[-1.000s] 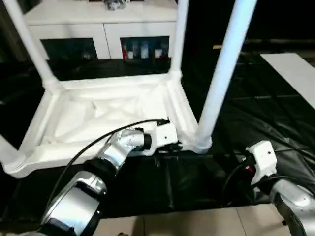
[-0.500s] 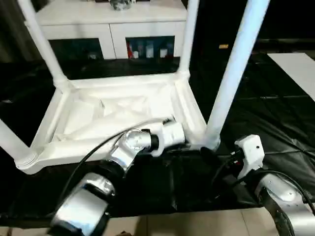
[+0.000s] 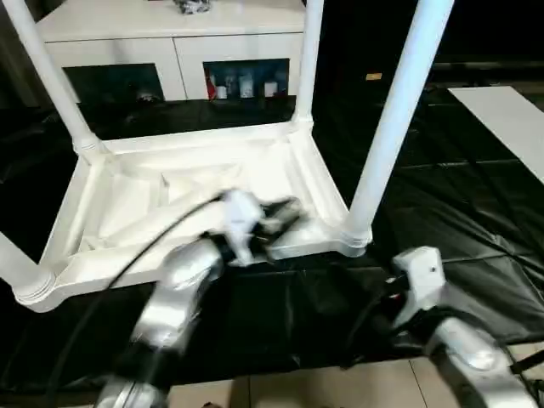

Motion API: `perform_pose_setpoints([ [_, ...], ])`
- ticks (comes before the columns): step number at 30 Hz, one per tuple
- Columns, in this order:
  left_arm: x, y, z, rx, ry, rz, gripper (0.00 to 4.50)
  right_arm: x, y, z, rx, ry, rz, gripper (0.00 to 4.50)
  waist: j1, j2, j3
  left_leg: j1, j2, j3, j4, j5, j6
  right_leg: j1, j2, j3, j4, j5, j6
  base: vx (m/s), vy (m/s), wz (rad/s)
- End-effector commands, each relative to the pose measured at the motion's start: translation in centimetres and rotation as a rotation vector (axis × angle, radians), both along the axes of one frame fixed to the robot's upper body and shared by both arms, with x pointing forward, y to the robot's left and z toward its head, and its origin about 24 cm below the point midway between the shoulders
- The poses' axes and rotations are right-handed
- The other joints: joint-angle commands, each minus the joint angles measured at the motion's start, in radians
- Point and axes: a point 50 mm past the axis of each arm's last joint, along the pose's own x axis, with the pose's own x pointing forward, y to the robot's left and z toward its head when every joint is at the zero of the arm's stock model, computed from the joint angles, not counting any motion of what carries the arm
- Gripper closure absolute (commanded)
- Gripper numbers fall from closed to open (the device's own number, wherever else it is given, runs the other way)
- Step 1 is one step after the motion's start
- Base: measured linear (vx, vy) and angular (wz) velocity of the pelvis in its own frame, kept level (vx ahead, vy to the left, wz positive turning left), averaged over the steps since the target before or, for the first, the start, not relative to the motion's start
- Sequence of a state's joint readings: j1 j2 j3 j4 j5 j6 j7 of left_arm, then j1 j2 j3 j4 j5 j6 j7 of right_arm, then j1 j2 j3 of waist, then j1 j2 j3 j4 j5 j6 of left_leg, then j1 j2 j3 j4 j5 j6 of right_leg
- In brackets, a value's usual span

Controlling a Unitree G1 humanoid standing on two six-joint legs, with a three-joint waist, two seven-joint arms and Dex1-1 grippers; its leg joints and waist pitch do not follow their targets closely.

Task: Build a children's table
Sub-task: Rotate leg to tighten

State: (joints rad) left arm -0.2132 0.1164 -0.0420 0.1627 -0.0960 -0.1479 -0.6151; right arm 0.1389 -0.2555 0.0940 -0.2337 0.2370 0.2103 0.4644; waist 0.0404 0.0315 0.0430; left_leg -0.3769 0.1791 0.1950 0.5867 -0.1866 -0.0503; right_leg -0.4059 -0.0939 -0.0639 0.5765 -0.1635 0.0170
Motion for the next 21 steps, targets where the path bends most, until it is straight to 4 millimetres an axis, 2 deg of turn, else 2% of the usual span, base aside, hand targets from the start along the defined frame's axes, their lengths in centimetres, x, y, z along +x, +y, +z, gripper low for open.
perform_pose_setpoints([
  [1, -0.7, 2.1, 0.1, 0.013, -0.037, 0.128, 2.85, 0.2, 0.5, 0.6, 0.003, -0.044, 0.010, 0.59, -0.004, -0.016, -0.043, -0.001, 0.055, -0.032, -0.090, -0.376, 0.034, 0.036, -0.052, 0.038, -0.084, -0.435, -0.120, 0.000, 0.000, 0.00],
  [2, -1.3, 3.0, 0.1, -0.012, -0.053, 0.197, 2.85, 0.3, 0.6, 0.6, 0.000, -0.057, -0.006, 0.59, -0.006, -0.026, -0.043, 0.005, 0.052, -0.031, -0.088, -0.393, 0.031, 0.029, -0.047, 0.037, -0.092, -0.481, -0.097, 0.000, 0.000, 0.00],
  [3, -2.0, 3.9, 0.2, -0.031, -0.074, 0.259, 2.85, 0.5, 0.5, 0.6, -0.003, -0.077, -0.040, 0.59, -0.004, -0.033, -0.045, 0.009, 0.053, -0.031, -0.085, -0.393, 0.030, 0.026, -0.050, 0.039, -0.090, -0.486, -0.095, 0.000, 0.000, 0.00],
  [4, -2.7, 4.6, 0.2, -0.037, -0.097, 0.304, 2.85, 0.8, 0.3, 0.6, 0.005, -0.094, -0.083, 0.59, -0.003, -0.020, -0.043, 0.009, 0.056, -0.033, -0.089, -0.391, 0.024, 0.023, -0.053, 0.041, -0.092, -0.481, -0.103, 0.000, 0.000, 0.00],
  [5, -3.2, 5.1, 0.2, -0.036, -0.111, 0.329, 2.85, 1.0, 0.2, 0.7, 0.011, -0.104, -0.111, 0.59, -0.006, -0.020, -0.039, 0.005, 0.055, -0.034, -0.093, -0.408, 0.015, 0.023, -0.048, 0.038, -0.094, -0.491, -0.093, 0.000, 0.000, 0.00],
  [6, -4.0, 5.6, 0.4, -0.039, -0.151, 0.356, 2.85, 1.2, -0.1, 0.7, 0.019, -0.116, -0.149, 0.59, -0.007, -0.037, -0.040, 0.008, 0.056, -0.033, -0.092, -0.418, 0.014, 0.020, -0.047, 0.038, -0.097, -0.497, -0.086, 0.000, 0.000, 0.00],
  [7, -4.6, 6.1, 0.7, -0.029, -0.194, 0.397, 2.54, 1.3, -0.2, 0.8, 0.029, -0.120, -0.163, 0.59, -0.005, -0.044, -0.039, 0.012, 0.057, -0.034, -0.093, -0.436, 0.010, 0.017, -0.047, 0.040, -0.097, -0.506, -0.081, 0.000, 0.000, 0.00],
  [8, -5.1, 6.7, 0.9, -0.042, -0.214, 0.451, 2.54, 1.4, -0.2, 0.8, 0.034, -0.123, -0.169, 0.59, 0.000, -0.035, -0.040, 0.016, 0.059, -0.035, -0.094, -0.443, 0.004, 0.015, -0.045, 0.042, -0.093, -0.481, -0.082, 0.000, 0.000, 0.00],
  [9, -5.8, 7.6, 1.3, -0.058, -0.251, 0.560, 2.44, 1.6, 0.0, 0.7, 0.035, -0.122, -0.164, 0.59, 0.000, -0.035, -0.039, 0.016, 0.060, -0.035, -0.096, -0.452, -0.004, 0.015, -0.043, 0.043, -0.091, -0.447, -0.087, 0.000, 0.000, 0.00],
  [10, -5.8, 7.6, 1.3, -0.058, -0.251, 0.560, 2.44, 1.6, 0.0, 0.7, 0.035, -0.122, -0.164, 0.59, -0.001, -0.036, -0.039, 0.013, 0.061, -0.036, -0.097, -0.455, -0.007, 0.018, -0.042, 0.042, -0.088, -0.429, -0.088, 0.000, 0.000, 0.00],
  [11, -6.1, 8.2, 1.8, -0.089, -0.262, 0.636, 2.34, 1.8, 0.2, 0.9, 0.034, -0.130, -0.160, 0.59, 0.001, -0.051, -0.041, 0.012, 0.060, -0.035, -0.096, -0.457, -0.006, 0.020, -0.041, 0.042, -0.083, -0.415, -0.084, 0.000, 0.000, 0.00],
  [12, -6.1, 8.3, 1.9, -0.090, -0.262, 0.646, 2.34, 1.9, 0.3, 0.9, 0.036, -0.133, -0.159, 0.59, 0.002, -0.048, -0.040, 0.012, 0.059, -0.035, -0.096, -0.456, -0.006, 0.019, -0.042, 0.043, -0.083, -0.413, -0.084, 0.000, 0.000, 0.00],
  [13, -6.1, 8.3, 1.9, -0.090, -0.263, 0.651, 2.14, 1.9, 0.3, 1.0, 0.037, -0.135, -0.159, 0.59, 0.003, -0.051, -0.039, 0.011, 0.057, -0.035, -0.096, -0.454, -0.004, 0.018, -0.042, 0.044, -0.085, -0.416, -0.077, 0.000, 0.000, 0.00],
  [14, -5.8, 8.0, 1.5, -0.084, -0.198, 0.650, 2.14, 2.2, 0.6, 1.0, 0.038, -0.146, -0.167, 0.59, 0.005, -0.058, -0.039, 0.011, 0.059, -0.034, -0.096, -0.452, -0.008, 0.018, -0.044, 0.044, -0.084, -0.422, -0.068, 0.000, 0.000, 0.00],
  [17, -5.6, 7.5, 0.6, -0.080, -0.107, 0.640, 1.86, 2.3, 0.8, 0.9, 0.040, -0.147, -0.185, 0.59, 0.007, -0.056, -0.040, 0.011, 0.055, -0.036, -0.096, -0.446, -0.015, 0.017, -0.043, 0.045, -0.083, -0.428, -0.059, 0.000, 0.000, 0.00],
  [19, -5.6, 7.3, 0.4, -0.082, -0.093, 0.638, 1.86, 2.4, 0.8, 0.8, 0.046, -0.144, -0.192, 0.59, 0.008, -0.055, -0.041, 0.010, 0.055, -0.037, -0.097, -0.448, -0.022, 0.017, -0.043, 0.045, -0.084, -0.421, -0.056, 0.000, 0.000, 0.00],
  [21, -6.0, 7.8, 0.4, -0.085, -0.115, 0.692, 1.86, 2.3, 1.3, 0.9, 0.041, -0.160, -0.171, 0.59, 0.011, -0.045, -0.042, 0.010, 0.054, -0.038, -0.096, -0.448, -0.024, 0.019, -0.043, 0.045, -0.085, -0.405, -0.056, 0.000, 0.000, 0.00],
])
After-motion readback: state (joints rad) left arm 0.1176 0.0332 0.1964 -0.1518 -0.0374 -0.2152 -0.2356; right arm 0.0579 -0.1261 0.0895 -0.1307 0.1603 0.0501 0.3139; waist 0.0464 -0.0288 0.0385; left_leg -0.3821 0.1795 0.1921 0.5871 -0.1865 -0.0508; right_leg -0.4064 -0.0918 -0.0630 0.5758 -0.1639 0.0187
